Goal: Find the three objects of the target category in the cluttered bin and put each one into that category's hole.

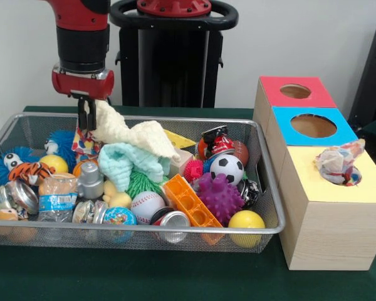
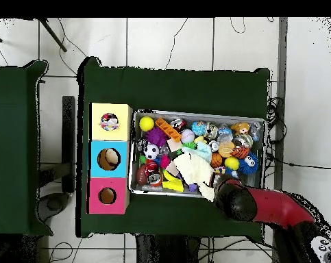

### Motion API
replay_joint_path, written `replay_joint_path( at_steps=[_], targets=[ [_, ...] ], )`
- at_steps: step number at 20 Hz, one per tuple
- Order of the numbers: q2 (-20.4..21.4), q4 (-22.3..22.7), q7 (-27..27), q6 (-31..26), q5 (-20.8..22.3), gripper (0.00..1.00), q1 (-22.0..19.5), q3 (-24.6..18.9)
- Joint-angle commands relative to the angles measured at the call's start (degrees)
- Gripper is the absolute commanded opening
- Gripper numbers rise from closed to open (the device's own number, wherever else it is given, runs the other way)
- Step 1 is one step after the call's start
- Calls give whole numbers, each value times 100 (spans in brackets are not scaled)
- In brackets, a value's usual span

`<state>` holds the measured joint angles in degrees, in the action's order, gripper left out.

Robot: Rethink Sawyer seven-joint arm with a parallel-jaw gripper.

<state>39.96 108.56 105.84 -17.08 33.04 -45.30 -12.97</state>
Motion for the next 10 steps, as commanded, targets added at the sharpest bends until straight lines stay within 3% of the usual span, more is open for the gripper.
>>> replay_joint_path(
  at_steps=[1, 10],
  targets=[
    [-71, -410, 336, 183, -125, 100, 40, -318],
    [-118, -626, 671, 460, -223, 100, 164, -135]
  ],
)
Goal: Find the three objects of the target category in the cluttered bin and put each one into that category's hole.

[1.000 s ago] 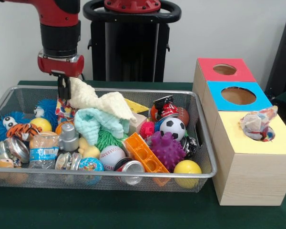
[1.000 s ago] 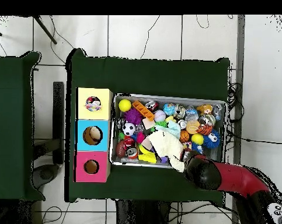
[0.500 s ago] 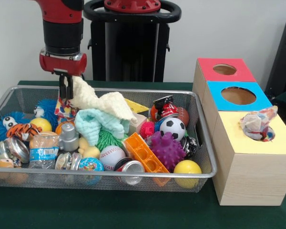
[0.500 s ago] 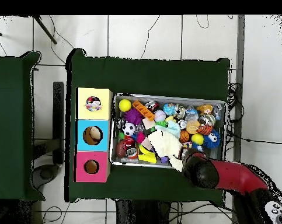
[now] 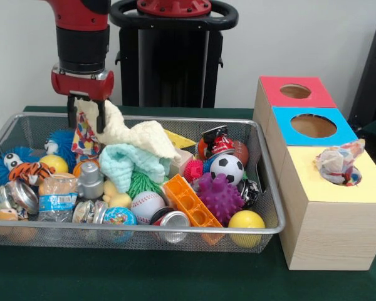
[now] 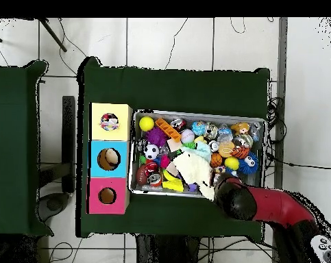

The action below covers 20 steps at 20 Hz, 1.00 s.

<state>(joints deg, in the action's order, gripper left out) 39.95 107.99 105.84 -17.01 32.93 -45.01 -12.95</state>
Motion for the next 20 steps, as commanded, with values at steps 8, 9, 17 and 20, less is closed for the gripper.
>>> replay_joint_path(
  at_steps=[8, 9, 17, 20],
  targets=[
    [76, -643, 766, 302, -663, 100, 98, -195],
    [55, -632, 839, 387, -686, 100, 154, -118],
    [335, -457, 1417, 435, -1385, 100, 470, 406],
    [279, -431, 1545, 298, -1714, 100, 575, 623]
  ],
)
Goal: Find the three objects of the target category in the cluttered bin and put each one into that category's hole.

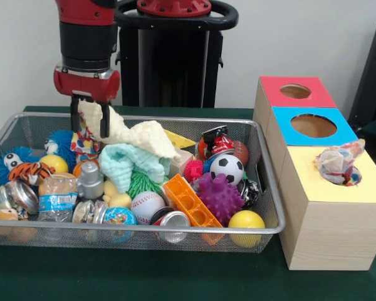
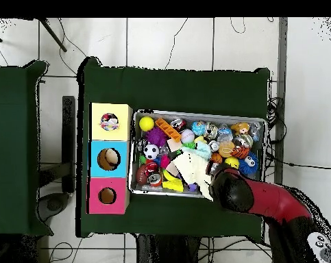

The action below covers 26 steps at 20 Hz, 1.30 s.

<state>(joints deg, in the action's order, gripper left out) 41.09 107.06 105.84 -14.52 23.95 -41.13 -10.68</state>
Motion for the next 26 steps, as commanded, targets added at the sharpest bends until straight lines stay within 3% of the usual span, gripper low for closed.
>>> replay_joint_path(
  at_steps=[1, 8, 13, 26],
  targets=[
    [145, -293, 1625, 74, -946, 100, 240, 492],
    [26, -195, 1513, 234, -1539, 100, 263, 694],
    [-196, -86, 1337, 481, -1597, 100, 293, 795],
    [-701, 534, 1471, 1488, -1609, 100, 507, 1109]
  ],
)
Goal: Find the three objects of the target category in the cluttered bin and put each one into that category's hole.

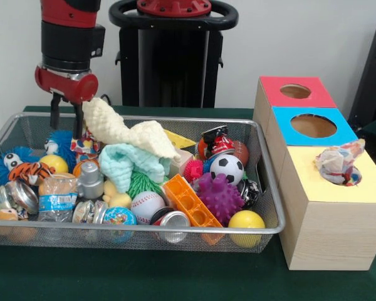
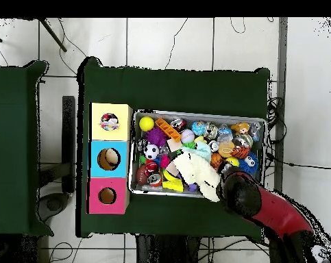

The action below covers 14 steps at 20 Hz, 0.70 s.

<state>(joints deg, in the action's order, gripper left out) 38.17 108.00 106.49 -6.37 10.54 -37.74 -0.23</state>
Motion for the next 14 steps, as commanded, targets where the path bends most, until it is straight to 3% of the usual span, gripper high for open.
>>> replay_joint_path(
  at_steps=[1, 4, 9, 14],
  targets=[
    [-445, 478, 1418, 742, -289, 100, 197, 74],
    [-530, 518, 1399, 854, -347, 100, 227, 70],
    [-413, 438, 1145, 374, -440, 100, 112, -23],
    [-592, 248, 1055, 365, -459, 100, 84, -30]
  ],
)
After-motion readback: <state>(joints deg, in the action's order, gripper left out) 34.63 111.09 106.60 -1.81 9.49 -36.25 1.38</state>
